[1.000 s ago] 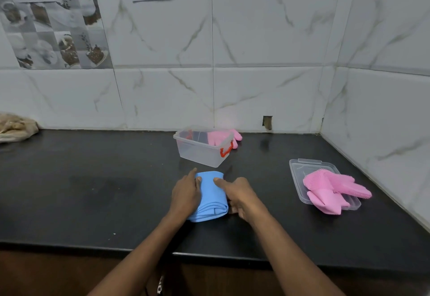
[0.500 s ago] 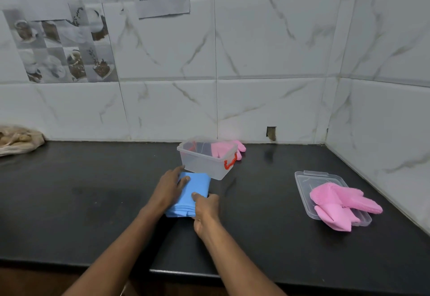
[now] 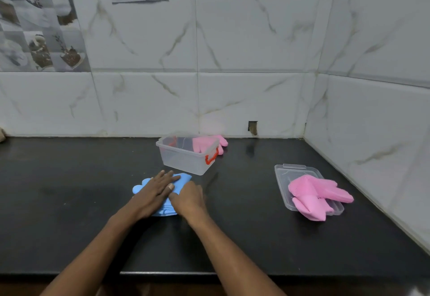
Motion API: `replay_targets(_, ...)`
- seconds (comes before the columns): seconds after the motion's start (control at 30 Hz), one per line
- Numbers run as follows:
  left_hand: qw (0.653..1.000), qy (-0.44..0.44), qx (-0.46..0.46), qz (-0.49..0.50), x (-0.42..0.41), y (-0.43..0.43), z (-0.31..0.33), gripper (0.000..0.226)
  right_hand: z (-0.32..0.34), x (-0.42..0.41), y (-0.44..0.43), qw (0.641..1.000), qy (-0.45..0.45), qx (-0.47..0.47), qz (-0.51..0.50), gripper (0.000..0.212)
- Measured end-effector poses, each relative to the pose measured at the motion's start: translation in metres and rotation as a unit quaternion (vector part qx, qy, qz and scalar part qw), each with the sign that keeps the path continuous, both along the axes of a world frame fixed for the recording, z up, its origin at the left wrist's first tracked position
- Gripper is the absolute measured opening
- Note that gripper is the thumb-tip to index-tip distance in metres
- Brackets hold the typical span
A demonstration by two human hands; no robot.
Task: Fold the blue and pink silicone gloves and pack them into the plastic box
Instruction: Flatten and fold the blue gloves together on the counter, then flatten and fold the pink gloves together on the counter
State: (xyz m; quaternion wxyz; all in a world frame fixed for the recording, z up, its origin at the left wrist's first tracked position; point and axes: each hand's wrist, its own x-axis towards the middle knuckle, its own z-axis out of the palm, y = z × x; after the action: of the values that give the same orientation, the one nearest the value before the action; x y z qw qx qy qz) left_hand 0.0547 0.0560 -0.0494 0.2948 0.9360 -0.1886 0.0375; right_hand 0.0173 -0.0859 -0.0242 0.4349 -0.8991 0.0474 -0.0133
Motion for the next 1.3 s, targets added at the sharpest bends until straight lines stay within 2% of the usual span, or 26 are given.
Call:
replay_targets(0.07,0.999,0.034,0.010,0.006,-0.001,-0.003,0.002,0.048,0.000,-0.007,-0.018,0.998,-0.018,0.002,0.056,0.026)
replay_targets(0.1,0.998,0.035,0.047,0.005,0.000,-0.005,0.004,0.054,0.000,-0.010,-0.027,0.997,-0.016,0.017,0.073,0.019)
replay_targets(0.17,0.985,-0.001,0.170,-0.005,0.002,-0.006,0.006,0.069,0.002,-0.017,-0.046,0.996,0.002,0.025,0.087,0.028)
replay_targets(0.23,0.971,-0.035,0.236,-0.029,0.003,-0.008,0.008,0.076,0.008,-0.023,-0.065,0.996,0.002,-0.011,0.088,0.034)
replay_targets(0.33,0.966,-0.026,0.250,-0.058,0.005,-0.008,0.008,0.078,0.012,-0.035,-0.099,0.994,-0.041,-0.069,0.070,0.030)
replay_targets(0.47,0.963,0.006,0.265,-0.049,0.006,-0.010,0.014,0.081,0.008,-0.063,-0.150,0.979,-0.145,-0.143,0.027,0.029)
replay_targets(0.57,0.956,-0.024,0.292,-0.002,0.001,-0.014,0.016,0.072,0.006,-0.082,-0.193,0.934,-0.239,-0.252,-0.079,0.027)
replay_targets(0.63,0.949,-0.085,0.302,0.027,-0.003,-0.022,0.015,0.062,0.007,-0.087,-0.221,0.910,-0.216,-0.322,-0.148,0.033)
replay_targets(0.7,0.950,-0.114,0.286,0.051,-0.007,-0.034,0.015,0.056,0.007,-0.085,-0.240,0.910,-0.136,-0.358,-0.156,0.040)
replay_targets(0.8,0.961,-0.063,0.257,0.084,-0.010,-0.042,0.008,0.056,0.002,-0.076,-0.248,0.918,-0.073,-0.372,-0.116,0.041)
replay_targets(0.93,0.965,-0.014,0.243,0.095,-0.010,-0.035,-0.003,0.062,-0.008,-0.069,-0.252,0.914,-0.075,-0.385,-0.105,0.034)
replay_targets(1.3,0.964,-0.056,0.235,0.110,-0.015,-0.037,-0.015,0.069,-0.006,-0.034,-0.325,0.917,-0.084,-0.372,-0.111,0.028)
